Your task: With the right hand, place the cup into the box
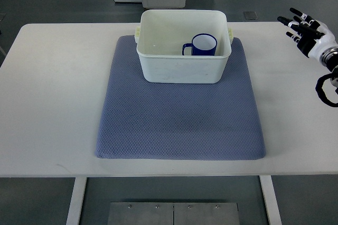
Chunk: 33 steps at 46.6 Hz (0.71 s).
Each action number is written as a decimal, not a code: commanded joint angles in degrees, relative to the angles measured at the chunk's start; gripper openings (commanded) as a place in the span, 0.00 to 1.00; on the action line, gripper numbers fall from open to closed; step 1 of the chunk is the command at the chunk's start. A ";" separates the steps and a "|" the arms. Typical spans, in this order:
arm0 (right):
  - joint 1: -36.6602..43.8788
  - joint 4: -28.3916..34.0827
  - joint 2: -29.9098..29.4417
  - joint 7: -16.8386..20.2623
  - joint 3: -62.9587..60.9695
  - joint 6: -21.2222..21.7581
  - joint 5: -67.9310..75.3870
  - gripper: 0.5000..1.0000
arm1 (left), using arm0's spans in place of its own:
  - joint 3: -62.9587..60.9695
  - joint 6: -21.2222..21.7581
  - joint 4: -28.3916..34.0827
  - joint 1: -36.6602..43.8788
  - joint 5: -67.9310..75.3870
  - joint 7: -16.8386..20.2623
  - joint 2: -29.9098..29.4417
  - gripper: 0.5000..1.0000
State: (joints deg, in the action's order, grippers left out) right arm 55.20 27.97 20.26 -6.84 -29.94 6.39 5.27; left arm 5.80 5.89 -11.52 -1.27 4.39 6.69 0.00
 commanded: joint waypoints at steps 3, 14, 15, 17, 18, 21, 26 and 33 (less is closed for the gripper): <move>-1.84 -0.02 0.04 -0.02 -0.38 0.64 0.09 1.00 | 0.00 0.00 0.00 0.04 0.00 -0.01 0.00 1.00; -6.68 0.07 -0.31 -0.19 -3.02 2.22 0.09 1.00 | 0.00 0.00 0.00 0.04 0.00 -0.01 0.00 1.00; -6.86 0.07 -0.31 -0.19 -3.02 2.22 0.09 1.00 | 0.00 0.00 0.00 0.04 0.00 -0.01 0.00 1.00; -7.12 0.07 -0.31 -0.28 -3.02 2.22 0.09 1.00 | 0.00 0.00 0.00 0.04 0.00 -0.01 0.00 1.00; -7.12 0.07 -0.31 -0.28 -3.02 2.31 0.09 1.00 | 0.00 0.00 0.00 0.04 0.00 -0.01 0.00 1.00; -7.12 0.07 -0.31 -0.37 -3.02 2.92 0.09 1.00 | 0.00 0.00 0.00 0.04 0.00 -0.01 0.00 1.00; -7.21 0.16 -0.22 -0.37 -3.02 3.27 0.09 1.00 | 0.00 0.00 0.00 0.04 0.00 -0.01 0.00 1.00; -7.47 0.42 -0.31 -0.37 -3.02 3.27 0.09 1.00 | 0.00 0.00 0.00 -0.05 0.00 -0.01 0.00 1.00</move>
State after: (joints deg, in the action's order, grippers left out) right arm 47.91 28.24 20.00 -7.21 -32.97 9.68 5.37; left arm 5.80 5.89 -11.51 -1.23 4.39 6.68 0.00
